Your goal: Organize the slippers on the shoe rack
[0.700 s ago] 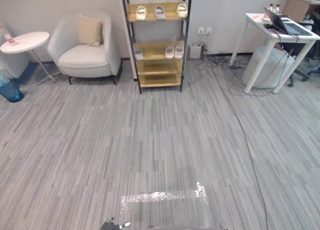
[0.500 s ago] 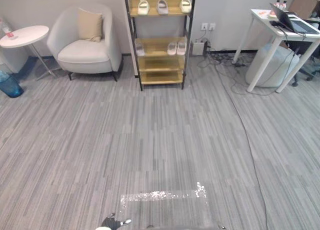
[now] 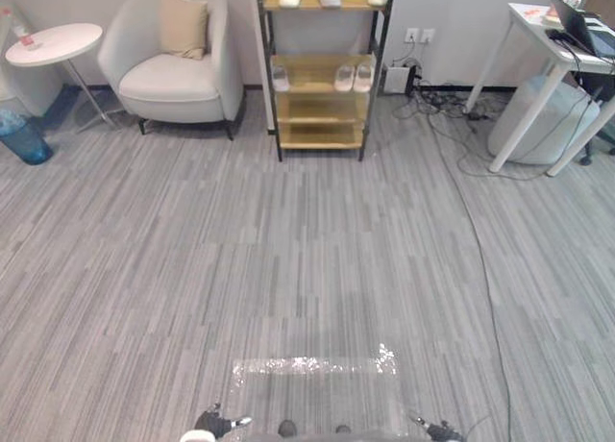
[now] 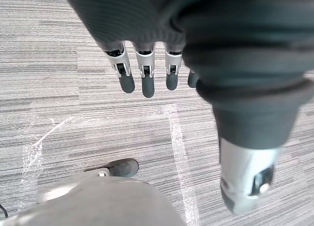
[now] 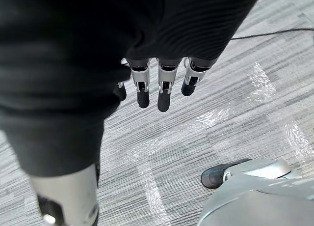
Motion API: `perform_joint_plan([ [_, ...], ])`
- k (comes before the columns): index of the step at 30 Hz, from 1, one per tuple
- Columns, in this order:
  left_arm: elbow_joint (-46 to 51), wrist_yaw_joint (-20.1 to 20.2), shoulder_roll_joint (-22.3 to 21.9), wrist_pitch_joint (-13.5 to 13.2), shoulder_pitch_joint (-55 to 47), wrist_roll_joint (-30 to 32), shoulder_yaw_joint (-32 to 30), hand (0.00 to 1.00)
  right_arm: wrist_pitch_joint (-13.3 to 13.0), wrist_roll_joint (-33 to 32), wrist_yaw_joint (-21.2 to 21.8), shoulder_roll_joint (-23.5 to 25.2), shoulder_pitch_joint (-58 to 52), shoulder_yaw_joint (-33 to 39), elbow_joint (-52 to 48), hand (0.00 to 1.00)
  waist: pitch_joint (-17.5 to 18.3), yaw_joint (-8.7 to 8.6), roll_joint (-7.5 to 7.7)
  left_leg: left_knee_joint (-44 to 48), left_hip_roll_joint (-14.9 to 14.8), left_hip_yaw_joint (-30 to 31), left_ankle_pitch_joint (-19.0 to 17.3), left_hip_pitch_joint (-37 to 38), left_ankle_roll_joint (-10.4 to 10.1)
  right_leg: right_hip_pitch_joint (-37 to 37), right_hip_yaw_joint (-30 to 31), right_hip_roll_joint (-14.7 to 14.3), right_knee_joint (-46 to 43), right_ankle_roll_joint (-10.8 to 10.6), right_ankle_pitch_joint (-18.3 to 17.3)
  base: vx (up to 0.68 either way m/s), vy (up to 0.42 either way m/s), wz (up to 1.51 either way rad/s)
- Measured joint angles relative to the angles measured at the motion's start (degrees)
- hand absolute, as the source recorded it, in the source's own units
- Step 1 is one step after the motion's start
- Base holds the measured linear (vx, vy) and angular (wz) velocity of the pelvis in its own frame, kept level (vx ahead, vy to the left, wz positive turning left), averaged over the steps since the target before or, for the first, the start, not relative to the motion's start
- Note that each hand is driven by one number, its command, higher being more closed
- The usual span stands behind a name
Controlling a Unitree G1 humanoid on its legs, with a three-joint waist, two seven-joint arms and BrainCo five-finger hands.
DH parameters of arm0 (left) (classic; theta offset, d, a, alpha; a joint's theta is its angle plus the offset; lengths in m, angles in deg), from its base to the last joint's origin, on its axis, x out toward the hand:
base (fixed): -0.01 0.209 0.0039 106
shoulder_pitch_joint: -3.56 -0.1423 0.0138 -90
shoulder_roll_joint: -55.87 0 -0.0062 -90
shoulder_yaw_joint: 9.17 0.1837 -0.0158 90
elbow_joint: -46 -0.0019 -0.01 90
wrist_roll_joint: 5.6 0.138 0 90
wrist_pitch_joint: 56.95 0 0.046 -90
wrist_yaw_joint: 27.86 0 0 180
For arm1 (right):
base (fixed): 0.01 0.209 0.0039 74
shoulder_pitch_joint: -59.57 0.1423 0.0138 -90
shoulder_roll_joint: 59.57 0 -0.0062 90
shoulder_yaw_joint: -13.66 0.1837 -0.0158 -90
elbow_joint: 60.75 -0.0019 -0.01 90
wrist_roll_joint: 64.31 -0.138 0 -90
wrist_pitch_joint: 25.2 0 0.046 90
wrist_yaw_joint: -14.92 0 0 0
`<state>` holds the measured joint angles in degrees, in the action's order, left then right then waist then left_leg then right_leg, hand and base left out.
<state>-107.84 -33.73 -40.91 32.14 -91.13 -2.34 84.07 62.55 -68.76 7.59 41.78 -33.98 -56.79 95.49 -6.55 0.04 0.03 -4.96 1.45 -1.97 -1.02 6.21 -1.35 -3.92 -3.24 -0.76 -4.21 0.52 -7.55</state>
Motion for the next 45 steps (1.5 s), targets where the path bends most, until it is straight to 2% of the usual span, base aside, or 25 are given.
perform_joint_plan([
  [6,0.0,-0.3,0.07,0.12,0.75,-0.01,0.02,0.0,-0.04,-0.02,-0.08,-0.12,0.34,-0.59,-0.23,0.0,-0.86,0.0,0.16,-0.3,0.12,-0.23,-0.06,-0.17,-0.08,1.52,-0.11,0.18,-2.72,-0.01,-1.68,0.0,-0.001,-0.01],
  [8,0.01,-0.44,0.56,0.15,1.91,-0.03,0.02,0.0,-0.06,-0.08,-0.1,0.16,0.24,-0.65,-0.23,0.0,-1.98,-0.06,1.05,2.3,0.49,-0.46,-1.98,-1.29,-1.58,3.4,-0.15,0.92,-7.18,0.23,-4.19,0.0,-0.013,0.03],
  [11,0.33,-0.5,0.75,0.21,2.54,-0.03,-2.81,0.0,-0.06,-0.62,-0.25,0.76,-0.52,-0.68,-0.43,0.0,-3.36,0.2,2.2,17.5,0.55,-4.69,-7.52,-6.8,-4.09,4.97,0.27,2.47,-13.14,0.97,-8.03,0.02,-0.046,0.01],
  [13,2.55,-0.68,0.38,0.3,2.61,-0.07,-5.14,0.0,-0.04,-1.54,-0.51,1.48,-1.71,-1.08,-2.22,0.0,-3.96,0.39,3.02,32.62,-0.65,-9.95,-7.81,-13.37,-3.67,5.03,1.21,3.7,-15.46,1.28,-9.53,0.01,-0.064,-0.12],
  [15,3.65,-1.17,-0.88,0.19,2.35,-0.13,-6.4,0.0,-0.19,-2.95,-0.7,0.82,-2.65,-2.79,-4.89,0.0,-4.68,0.63,0.85,43.82,-4.63,-12.81,-10.82,-18.46,-1.81,3.67,1.34,2.76,-16.17,1.58,-10.79,0.08,-0.009,-0.15],
  [19,4.02,-1.7,-1.31,0.18,1.8,-2.13,-6.64,0.0,-0.15,-3.09,-0.93,0.05,-2.52,-4.26,-5.31,0.0,-4.47,0.65,0.04,33.66,-6.53,-16.63,-10.57,-20.93,-1.43,1.66,2.99,2.98,-15.65,1.37,-13.51,0.19,0.11,-0.1],
  [20,4.45,-1.77,-1.57,0.17,1.56,-2.47,-6.72,0.0,-0.09,-3.07,-0.99,-0.16,-1.76,-4.24,-5.46,0.0,-4.29,0.99,-0.29,24.17,-5.17,-16.0,-7.13,-22.13,-2.26,1.8,4.09,3.4,-14.18,0.77,-13.95,0.27,0.198,-0.25],
  [22,3.72,-1.74,-1.8,0.16,1.62,-2.95,-6.48,0.0,-0.06,-3.07,-0.99,-0.67,-0.93,-4.15,-4.41,0.0,-3.61,1.78,-0.46,22.09,-3.73,-13.71,-1.84,-22.72,-1.8,1.72,5.98,3.51,-12.12,0.32,-14.19,0.27,0.235,-0.47],
  [23,2.84,-1.68,-1.19,0.18,1.71,-3.26,-6.53,0.0,0.02,-3.05,-1.03,-0.55,-0.92,-4.12,-3.96,0.0,-2.66,2.14,0.46,21.79,-2.24,-13.93,-2.87,-22.71,2.51,1.72,7.4,4.85,-11.6,-0.49,-14.79,0.43,0.259,-0.47],
  [25,2.1,-1.83,-0.43,0.2,1.38,-3.34,-6.92,0.0,-0.03,-2.92,-0.88,0.77,-0.97,-3.8,-3.53,0.0,-1.28,2.27,2.45,21.37,0.13,-16.46,-5.78,-21.21,3.78,3.15,9.06,7.32,-17.17,-2.31,-14.97,0.47,0.207,-0.33],
  [26,2.09,-1.94,-0.45,0.22,1.39,-3.32,-6.74,0.0,-0.05,-2.87,-0.73,0.63,-0.95,-3.75,-3.65,0.0,-1.26,2.43,2.52,21.19,0.94,-17.14,-6.91,-19.45,4.55,5.02,10.45,7.82,-23.41,-4.31,-14.19,0.48,0.208,-0.3],
  [27,2.08,-1.95,-0.43,0.22,1.33,-3.32,-6.26,0.0,-0.03,-2.68,-0.47,0.39,-0.8,-3.74,-3.81,0.0,-1.32,2.09,2.39,20.71,1.48,-17.68,-8.26,-16.77,4.86,7.58,11.17,8.02,-32.76,-9.38,-12.15,0.57,0.259,-0.2],
  [28,2.06,-2.02,-0.34,0.33,1.53,-3.31,-5.82,0.0,-0.07,-2.53,-0.46,0.39,-0.78,-3.73,-4.16,0.0,-1.46,1.88,2.31,20.0,1.95,-17.45,-9.09,-13.71,5.02,10.67,10.94,8.23,-42.09,-12.61,-10.52,0.47,0.205,-0.07],
  [29,2.05,-2.12,-0.36,0.46,1.84,-3.31,-5.59,0.0,-0.13,-2.42,-0.47,0.33,-0.77,-3.79,-4.59,0.0,-1.61,1.68,2.14,19.19,2.16,-16.91,-9.54,-11.03,4.99,12.98,9.37,8.49,-48.94,-11.88,-10.41,0.44,0.153,-0.01],
  [31,2.05,-2.76,-0.64,0.45,2.51,-3.32,-4.41,0.0,-0.24,-2.37,-0.48,-0.25,-0.26,-4.02,-5.12,0.0,-2.24,1.36,1.13,15.91,1.93,-16.23,-9.54,-4.83,4.98,16.7,4.4,9.28,-54.56,-8.12,-11.25,0.44,0.098,-0.03],
  [32,2.06,-2.78,-1.1,0.44,3.4,-3.39,-3.79,0.0,-0.43,-2.36,-0.5,-0.47,0.49,-4.01,-5.1,0.0,-2.78,0.93,0.29,12.85,1.68,-16.24,-9.53,-0.87,4.96,19.21,1.66,9.55,-52.75,-6.0,-12.41,0.37,0.055,-0.04],
  [35,2.14,-2.76,-2.77,0.16,4.97,-3.5,-2.18,0.0,-0.56,-2.27,-0.47,-0.51,1.96,-4.04,-4.97,0.0,-2.9,-0.31,0.09,11.46,0.94,-16.05,-9.54,1.19,4.94,24.19,-1.63,9.31,-38.52,-4.6,-11.77,0.31,-0.02,0.14],
  [36,2.19,-2.71,-3.39,0.09,5.76,-3.52,-1.94,0.0,-0.53,-2.28,-0.46,-0.62,2.5,-4.03,-4.77,0.0,-3.17,-0.51,-0.24,10.97,0.36,-15.9,-9.81,1.73,4.48,25.66,-1.74,8.46,-32.03,-3.97,-9.83,0.3,-0.078,0.24],
  [37,2.29,-2.65,-4.26,0.02,6.21,-3.56,-1.26,0.0,-0.53,-2.3,-0.52,-0.87,2.87,-4.04,-4.39,0.0,-3.41,-0.72,-0.63,10.81,-0.35,-15.06,-10.52,2.17,3.28,25.73,-1.32,7.01,-23.96,-4.07,-5.32,0.32,-0.12,0.27],
  [38,2.31,-2.63,-4.73,-0.16,6.23,-3.56,-0.42,0.0,-0.48,-2.29,-0.51,-0.7,2.58,-4.11,-3.9,0.0,-3.27,-0.94,0.05,10.68,-0.02,-14.15,-11.11,2.81,2.28,25.67,-0.36,6.6,-15.8,-3.83,0.83,0.41,-0.196,0.35],
  [39,1.91,-2.51,-4.92,-0.22,6.04,-3.56,0.25,0.0,-0.47,-2.29,-0.54,-0.51,1.94,-4.1,-3.2,0.0,-3.2,-0.97,0.73,10.71,0.44,-12.62,-12.18,4.02,0.5,25.69,0.67,6.58,-14.11,-2.35,6.4,0.38,-0.219,0.51],
  [40,1.06,-2.47,-5.71,-0.24,6.21,-3.54,-0.08,0.0,-0.38,-2.33,-0.5,-0.87,1.61,-4.03,-2.08,0.0,-3.17,-1.31,0.52,10.82,-0.03,-11.21,-13.31,5.2,-1.16,25.79,1.07,6.54,-16.91,-1.9,7.8,0.39,-0.248,0.47],
  [41,1.22,-2.37,-6.41,-0.48,6.13,-3.55,-0.28,0.0,0.05,-2.3,-0.71,-1.87,1.31,-3.98,-1.73,0.0,-3.24,-1.49,-0.8,12.17,-1.06,-10.51,-13.29,5.67,-1.59,25.86,0.0,5.97,-19.64,-0.93,5.39,0.37,-0.274,0.32],
  [43,1.27,-2.44,-7.84,-0.57,6.13,-3.51,-3.52,0.0,0.01,-2.33,-0.67,-2.19,1.21,-4.01,-2.2,0.0,-3.09,-1.01,-1.76,22.0,-3.01,-9.91,-13.5,1.97,-2.07,24.75,-0.3,5.74,-20.77,-0.02,1.97,0.35,-0.275,0.06],
  [45,2.3,-2.61,-8.62,-0.44,6.07,-3.52,-6.83,0.0,0.0,-2.48,-0.72,-2.06,0.26,-4.69,-3.07,0.0,-3.47,-1.25,-2.37,43.05,-8.03,-10.21,-10.67,-6.17,-4.83,20.21,-1.43,4.09,-19.84,0.56,-0.95,0.36,-0.292,0.16],
])
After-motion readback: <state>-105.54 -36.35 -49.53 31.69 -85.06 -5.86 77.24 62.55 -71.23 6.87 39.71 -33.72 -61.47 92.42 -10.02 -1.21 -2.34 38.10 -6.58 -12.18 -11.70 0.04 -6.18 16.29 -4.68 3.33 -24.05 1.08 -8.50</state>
